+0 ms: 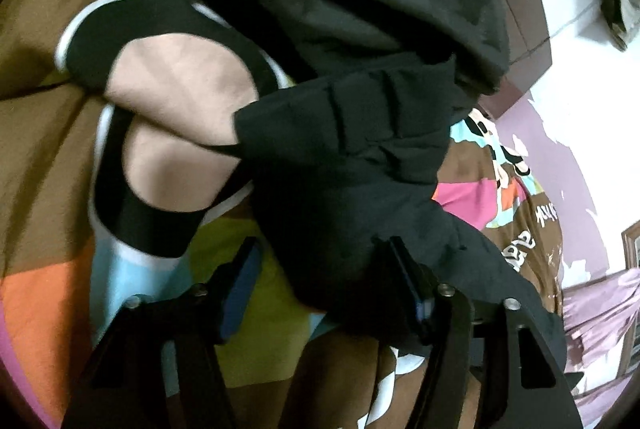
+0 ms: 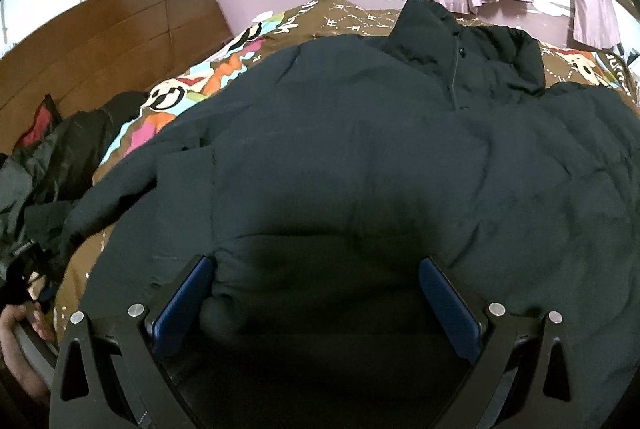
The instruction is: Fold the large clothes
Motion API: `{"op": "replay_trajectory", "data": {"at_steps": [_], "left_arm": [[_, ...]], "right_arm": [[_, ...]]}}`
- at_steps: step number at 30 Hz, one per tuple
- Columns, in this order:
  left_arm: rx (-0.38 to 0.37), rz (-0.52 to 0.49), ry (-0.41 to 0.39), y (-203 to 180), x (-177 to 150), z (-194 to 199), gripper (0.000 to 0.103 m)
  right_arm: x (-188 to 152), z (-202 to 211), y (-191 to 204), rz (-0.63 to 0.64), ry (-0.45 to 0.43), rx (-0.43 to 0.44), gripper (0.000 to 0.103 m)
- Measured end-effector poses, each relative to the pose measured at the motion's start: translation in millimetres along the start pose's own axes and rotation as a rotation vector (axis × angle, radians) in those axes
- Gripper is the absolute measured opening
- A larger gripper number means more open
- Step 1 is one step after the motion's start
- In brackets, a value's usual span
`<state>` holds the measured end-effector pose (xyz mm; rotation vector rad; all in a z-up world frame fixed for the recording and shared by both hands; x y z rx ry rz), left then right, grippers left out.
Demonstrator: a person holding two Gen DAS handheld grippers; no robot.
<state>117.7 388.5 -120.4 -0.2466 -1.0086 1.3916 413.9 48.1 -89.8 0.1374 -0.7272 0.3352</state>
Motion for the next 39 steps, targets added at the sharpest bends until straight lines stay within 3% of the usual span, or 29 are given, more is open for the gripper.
{"op": "replay_trajectory", "data": {"at_steps": [2, 5, 11, 14, 18, 24, 29, 33, 36, 39], "left_arm": [[0.004, -0.035, 0.009, -5.7, -1.3, -3.7, 0.017], [0.020, -0.092, -0.018, -12.6, -0.7, -0.5, 0.006], [0.028, -0.261, -0.105, -50.4, -5.9, 20.7, 0.003], [-0.014, -0.333, -0.124, -73.0, -17.6, 30.9, 0.002], [-0.128, -0.495, -0.153, -116.4, -42.4, 48.8, 0.002], [-0.452, -0.752, -0.174, -191.6, -80.7, 90.9, 0.002], [-0.712, -0.943, -0.040, -238.1, -130.8, 121.8, 0.002], [-0.852, -1.022, 0.158, -256.1, -184.9, 127.6, 0.002], [-0.871, -0.983, 0.326, -256.6, -220.4, 116.0, 0.002], [-0.856, -1.010, 0.443, -254.5, -249.8, 102.4, 0.002]], "right_arm": [[-1.7, -0.6, -0.7, -0.002, -0.005, 0.002, 0.103], [-2.7, -0.8, -2.9, -0.011, -0.011, 0.012, 0.103], [-1.1, 6.4, -4.2, -0.023, 0.025, 0.006, 0.103], [-2.1, 19.3, -11.5, -0.064, 0.049, 0.026, 0.103], [-4.8, 40.0, -24.6, -0.077, 0.032, 0.031, 0.103], [-8.6, 64.5, -64.7, -0.135, -0.013, 0.019, 0.103], [-8.0, 80.4, -103.0, -0.250, -0.055, 0.071, 0.103], [-6.2, 93.5, -128.0, -0.336, -0.086, 0.129, 0.103], [-6.0, 111.3, -142.5, -0.412, -0.142, 0.242, 0.103], [-2.5, 129.8, -145.4, -0.441, -0.192, 0.340, 0.103]]}}
Point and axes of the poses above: each gripper's, at about its wrist camera, not at the fingertips, and z roughly against the way its jaws point, y to its left, x to its top, the point moved 5 cm from there along -z, roughly the way its jaws point, and after that the axes turned 11 degrees about -x, right-handed, at the moved point
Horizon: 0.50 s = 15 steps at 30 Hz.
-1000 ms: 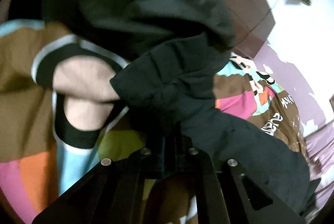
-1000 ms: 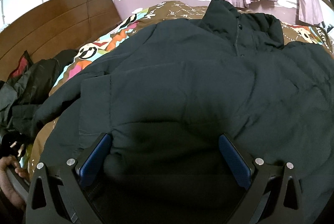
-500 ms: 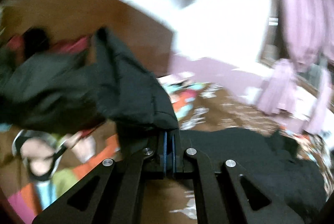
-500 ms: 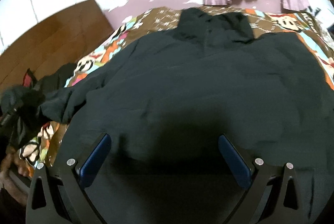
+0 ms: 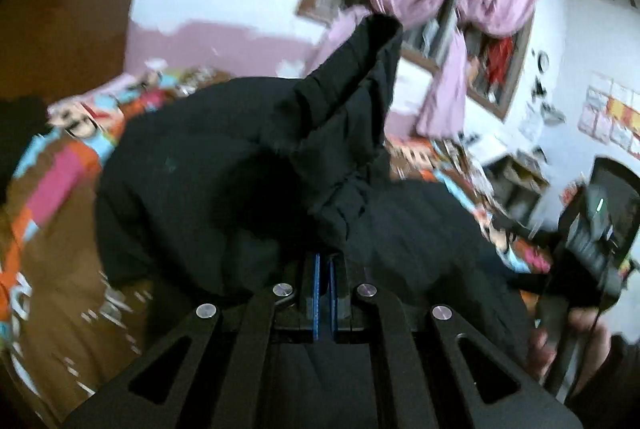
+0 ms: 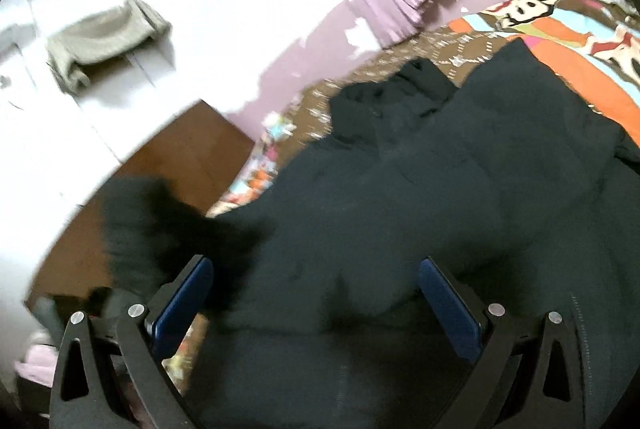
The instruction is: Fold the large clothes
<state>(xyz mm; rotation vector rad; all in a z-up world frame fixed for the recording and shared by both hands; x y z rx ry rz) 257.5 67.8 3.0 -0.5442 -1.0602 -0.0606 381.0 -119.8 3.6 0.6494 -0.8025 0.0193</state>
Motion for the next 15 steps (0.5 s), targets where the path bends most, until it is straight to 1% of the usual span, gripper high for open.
{"op": "replay_trajectory", "data": {"at_steps": [3, 6, 9, 10, 11, 13, 15], "left_arm": [[-0.010, -0.033, 0.069, -6.8, -7.4, -15.0, 0.002], [-0.019, -0.051, 0.110, -12.1, -8.9, -25.1, 0.002], [-0.015, -0.074, 0.157, -20.0, -13.1, -35.2, 0.002], [-0.014, -0.080, 0.177, -20.0, -26.1, -39.9, 0.002], [-0.012, -0.089, 0.207, -21.5, -29.5, -44.6, 0.002], [-0.006, -0.113, 0.265, -24.9, -36.7, -58.1, 0.002], [-0.013, -0.130, 0.297, -26.9, -46.5, -63.1, 0.002]], "right_arm": [[5.6, 2.2, 13.8, 0.006, 0.018, 0.080, 0.103], [8.9, -7.3, 29.9, -0.004, 0.074, 0.160, 0.103], [12.6, -20.5, 35.6, -0.074, 0.120, 0.228, 0.103], [13.6, -22.6, 35.4, -0.102, 0.130, 0.247, 0.103], [14.5, -25.1, 35.4, -0.141, 0.145, 0.274, 0.103], [14.7, -29.8, 33.1, -0.190, 0.177, 0.304, 0.103], [11.1, -34.7, 29.8, -0.211, 0.208, 0.289, 0.103]]}}
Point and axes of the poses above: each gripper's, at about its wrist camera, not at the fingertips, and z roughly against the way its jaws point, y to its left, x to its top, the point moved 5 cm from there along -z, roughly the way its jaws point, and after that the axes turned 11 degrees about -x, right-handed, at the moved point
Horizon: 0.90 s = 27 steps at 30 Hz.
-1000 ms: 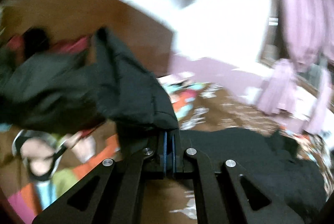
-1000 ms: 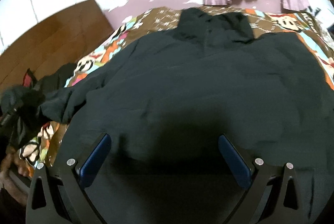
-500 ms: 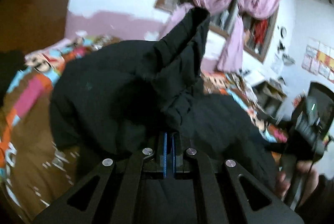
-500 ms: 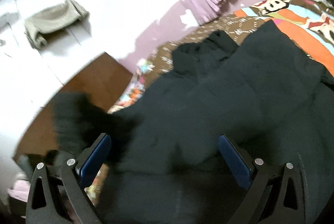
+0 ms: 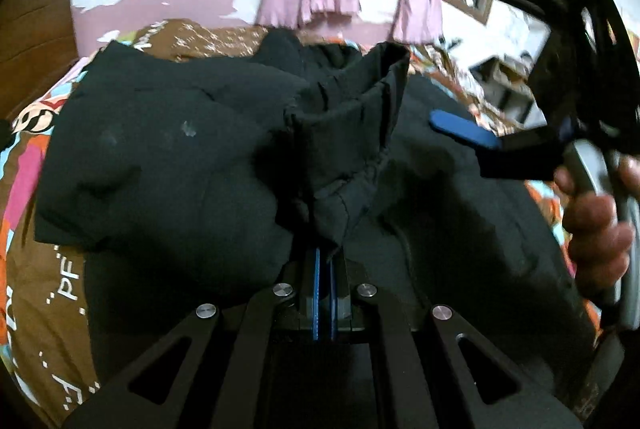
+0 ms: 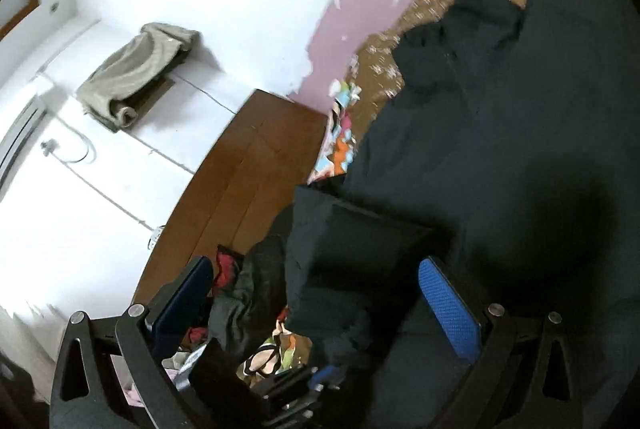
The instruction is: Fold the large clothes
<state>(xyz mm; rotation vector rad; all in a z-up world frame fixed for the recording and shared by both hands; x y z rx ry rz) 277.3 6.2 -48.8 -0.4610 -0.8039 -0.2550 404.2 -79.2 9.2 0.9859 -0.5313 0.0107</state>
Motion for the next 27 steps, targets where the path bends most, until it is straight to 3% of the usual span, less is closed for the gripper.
{"op": "replay_trajectory", "data": {"at_steps": [6, 11, 16, 21, 23, 25, 27], "left_arm": [[-0.061, -0.062, 0.040, -13.7, -10.0, -14.7, 0.002], [-0.029, -0.132, 0.072, -19.9, -20.7, -26.8, 0.002], [-0.021, -0.145, 0.081, -15.2, -24.7, -35.1, 0.003], [-0.052, -0.166, 0.095, -15.3, -24.5, -37.5, 0.017], [-0.080, -0.182, 0.089, -17.9, -22.4, -38.3, 0.029], [-0.120, -0.202, 0.065, -24.1, -21.0, -32.1, 0.048], [-0.186, -0.210, 0.020, -30.7, -17.8, -21.6, 0.058]], "right_arm": [[-4.8, -12.5, -20.8, -0.058, 0.038, -0.072, 0.103], [-8.6, -16.7, -44.8, -0.109, 0.054, -0.142, 0.102], [-12.0, -11.7, -61.1, -0.148, 0.068, -0.165, 0.084], [-15.9, -9.3, -71.4, -0.179, 0.072, -0.166, 0.054], [-16.0, -8.7, -73.5, -0.175, 0.074, -0.180, 0.041], [-15.6, -5.6, -72.8, -0.168, 0.070, -0.183, 0.037], [-10.9, 1.8, -67.6, -0.158, 0.040, -0.172, 0.031]]}}
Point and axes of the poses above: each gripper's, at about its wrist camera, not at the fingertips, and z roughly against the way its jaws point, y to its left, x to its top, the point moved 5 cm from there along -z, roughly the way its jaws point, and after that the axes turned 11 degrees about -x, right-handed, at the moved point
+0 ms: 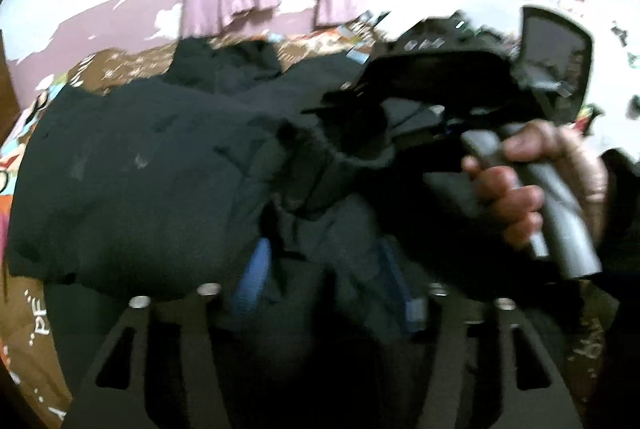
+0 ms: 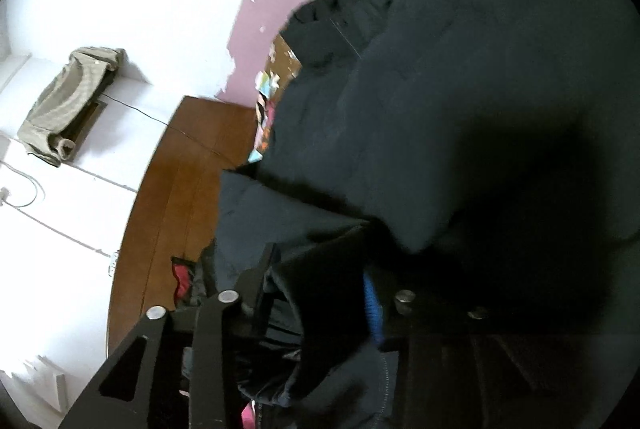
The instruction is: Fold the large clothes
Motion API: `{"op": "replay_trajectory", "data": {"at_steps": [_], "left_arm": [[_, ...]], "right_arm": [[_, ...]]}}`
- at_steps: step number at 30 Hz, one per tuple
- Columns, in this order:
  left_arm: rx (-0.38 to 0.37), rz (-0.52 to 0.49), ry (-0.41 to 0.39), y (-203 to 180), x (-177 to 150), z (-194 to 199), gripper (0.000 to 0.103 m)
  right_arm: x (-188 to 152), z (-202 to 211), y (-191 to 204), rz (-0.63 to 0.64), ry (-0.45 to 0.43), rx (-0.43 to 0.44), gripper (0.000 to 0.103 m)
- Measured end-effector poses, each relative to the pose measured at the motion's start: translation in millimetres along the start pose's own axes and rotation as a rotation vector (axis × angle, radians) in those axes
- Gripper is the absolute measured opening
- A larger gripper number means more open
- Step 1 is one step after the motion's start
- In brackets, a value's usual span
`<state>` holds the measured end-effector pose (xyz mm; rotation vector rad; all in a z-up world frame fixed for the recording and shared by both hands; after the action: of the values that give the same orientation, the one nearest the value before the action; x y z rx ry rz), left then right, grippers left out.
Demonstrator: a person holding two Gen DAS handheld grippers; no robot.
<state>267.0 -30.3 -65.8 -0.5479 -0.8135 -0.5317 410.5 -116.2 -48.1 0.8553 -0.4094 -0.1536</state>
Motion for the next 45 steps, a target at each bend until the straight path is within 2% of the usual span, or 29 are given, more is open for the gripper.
{"op": "replay_trajectory", "data": {"at_steps": [2, 4, 8, 11, 14, 19, 23, 26, 29, 32, 34, 35, 36, 38, 41, 43, 45], "left_arm": [[-0.054, -0.005, -0.062, -7.7, 5.1, 11.7, 0.069], [-0.090, -0.005, -0.125, -12.5, 13.4, 23.1, 0.075], [-0.066, -0.011, -0.189, -13.6, 24.0, 36.8, 0.075], [-0.012, 0.017, -0.223, -6.8, 24.6, 44.9, 0.075], [0.036, 0.073, -0.262, 6.1, 24.3, 52.8, 0.075], [0.117, 0.157, -0.304, 28.2, 25.6, 68.3, 0.075], [0.185, 0.212, -0.301, 50.7, 26.5, 75.7, 0.075], [0.270, 0.255, -0.265, 73.8, 32.9, 76.6, 0.075], [0.319, 0.295, -0.229, 99.6, 41.9, 70.3, 0.075], [0.357, 0.307, -0.189, 117.5, 58.3, 55.7, 0.075], [0.352, 0.296, -0.170, 119.6, 65.5, 44.4, 0.075], [0.349, 0.282, -0.163, 119.5, 68.9, 39.1, 0.075], [0.344, 0.268, -0.158, 118.9, 69.9, 33.9, 0.075], [0.340, 0.241, -0.129, 120.9, 71.7, 21.0, 0.075], [0.363, 0.229, -0.034, 125.2, 60.4, -5.3, 0.075], [0.373, 0.231, 0.036, 131.8, 46.7, -20.9, 0.076], [0.365, 0.229, 0.073, 134.8, 35.2, -31.3, 0.077]], "right_arm": [[7.7, 12.9, 10.3, 0.031, -0.048, 0.003, 0.029], [13.9, 27.0, 16.0, 0.063, -0.098, -0.001, 0.027], [33.4, 66.7, 30.5, 0.140, -0.245, -0.035, 0.024], [47.4, 91.3, 32.8, 0.169, -0.330, -0.065, 0.023], [59.0, 107.2, 25.9, 0.148, -0.394, -0.078, 0.021], [82.5, 119.2, 7.0, 0.137, -0.449, -0.134, 0.018], [105.1, 118.5, -5.6, 0.167, -0.468, -0.211, 0.015], [120.9, 117.4, -16.2, 0.213, -0.499, -0.330, 0.012], [125.4, 112.5, -28.2, 0.213, -0.478, -0.396, 0.014], [118.8, 105.9, -26.1, 0.292, -0.465, -0.467, 0.016], [109.4, 98.4, -21.3, 0.361, -0.435, -0.455, 0.033], [104.0, 92.5, -17.5, 0.396, -0.413, -0.445, 0.046], [100.0, 88.1, -15.5, 0.424, -0.396, -0.440, 0.054], [86.4, 69.5, -10.3, 0.501, -0.331, -0.439, 0.055], [72.7, 38.3, -17.4, 0.571, -0.228, -0.489, 0.055], [66.9, 20.3, -32.4, 0.577, -0.174, -0.541, 0.055], [63.8, 8.1, -48.5, 0.555, -0.137, -0.536, 0.056]]}}
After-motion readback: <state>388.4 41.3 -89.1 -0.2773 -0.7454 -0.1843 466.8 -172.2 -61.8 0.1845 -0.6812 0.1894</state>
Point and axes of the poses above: each gripper's, at about its wrist camera, not at the fingertips, and z roughly against the way its jaws point, y to its left, x to its top, the point moved 5 cm from there along -z, roughly the way its jaws point, and after that the axes turned 11 degrees about -x, right-handed, at the moved point
